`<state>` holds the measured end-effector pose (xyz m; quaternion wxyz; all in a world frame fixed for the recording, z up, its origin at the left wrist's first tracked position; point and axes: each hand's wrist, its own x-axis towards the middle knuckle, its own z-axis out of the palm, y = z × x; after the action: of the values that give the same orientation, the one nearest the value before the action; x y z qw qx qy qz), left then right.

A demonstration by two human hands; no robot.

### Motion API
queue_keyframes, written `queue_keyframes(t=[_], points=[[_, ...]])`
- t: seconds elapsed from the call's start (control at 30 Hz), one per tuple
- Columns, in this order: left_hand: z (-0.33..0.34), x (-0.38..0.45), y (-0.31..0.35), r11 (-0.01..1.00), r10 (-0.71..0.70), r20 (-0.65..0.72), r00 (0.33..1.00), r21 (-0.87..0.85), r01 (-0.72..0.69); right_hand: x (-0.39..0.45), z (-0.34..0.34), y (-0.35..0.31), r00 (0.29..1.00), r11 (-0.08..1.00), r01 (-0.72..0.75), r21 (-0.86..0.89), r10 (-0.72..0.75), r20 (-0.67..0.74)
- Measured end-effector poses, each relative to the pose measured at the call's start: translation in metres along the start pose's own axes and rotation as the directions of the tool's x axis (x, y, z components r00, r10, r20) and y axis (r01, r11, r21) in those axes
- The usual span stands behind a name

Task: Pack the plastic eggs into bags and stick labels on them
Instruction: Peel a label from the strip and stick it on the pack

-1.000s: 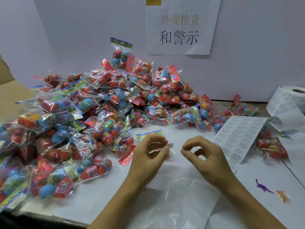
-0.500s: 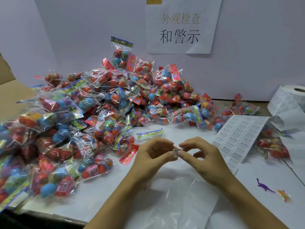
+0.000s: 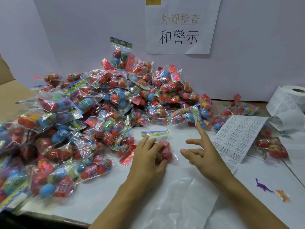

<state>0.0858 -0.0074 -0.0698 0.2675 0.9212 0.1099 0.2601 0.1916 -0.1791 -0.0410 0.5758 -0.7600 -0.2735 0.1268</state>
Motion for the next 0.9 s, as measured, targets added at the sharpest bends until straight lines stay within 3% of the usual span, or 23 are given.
queue_keyframes(t=[0.17, 0.27, 0.37, 0.43, 0.5, 0.57, 0.6, 0.77, 0.9], points=[[-0.002, -0.005, 0.013, 0.956, 0.138, 0.051, 0.989, -0.269, -0.120, 0.006, 0.001, 0.003, 0.992, 0.988, -0.108, 0.110, 0.115, -0.053], [-0.002, -0.005, 0.019, 0.926, 0.263, 0.034, 0.964, -0.289, -0.242, 0.007, 0.000, 0.006, 0.985, 0.975, -0.121, 0.184, 0.140, -0.096], [-0.004, -0.004, 0.021, 0.915, 0.282, 0.028, 0.959, -0.309, -0.260, 0.009, -0.001, 0.009, 0.980, 0.950, -0.040, 0.308, 0.097, -0.171], [-0.005, -0.003, 0.022, 0.910, 0.177, 0.071, 0.982, -0.392, -0.136, 0.009, -0.002, 0.008, 0.978, 0.935, 0.018, 0.354, 0.057, -0.202], [-0.007, -0.001, 0.024, 0.847, -0.040, 0.135, 0.990, -0.521, 0.105, 0.008, -0.001, 0.006, 0.975, 0.926, 0.064, 0.371, 0.020, -0.220], [-0.011, 0.002, 0.023, 0.727, -0.220, 0.234, 0.947, -0.608, 0.319, 0.006, 0.002, 0.002, 0.974, 0.924, 0.096, 0.370, -0.011, -0.225], [-0.013, 0.004, 0.022, 0.686, -0.244, 0.291, 0.925, -0.622, 0.377, 0.005, 0.004, 0.001, 0.974, 0.922, 0.108, 0.371, -0.023, -0.225], [-0.014, 0.005, 0.027, 0.434, -0.244, 0.385, 0.890, -0.777, 0.455, 0.002, 0.008, -0.001, 0.975, 0.902, 0.139, 0.410, -0.051, -0.217], [-0.015, 0.007, 0.029, 0.346, -0.305, 0.374, 0.876, -0.814, 0.467, 0.000, 0.011, -0.004, 0.980, 0.897, 0.134, 0.422, -0.058, -0.189]])
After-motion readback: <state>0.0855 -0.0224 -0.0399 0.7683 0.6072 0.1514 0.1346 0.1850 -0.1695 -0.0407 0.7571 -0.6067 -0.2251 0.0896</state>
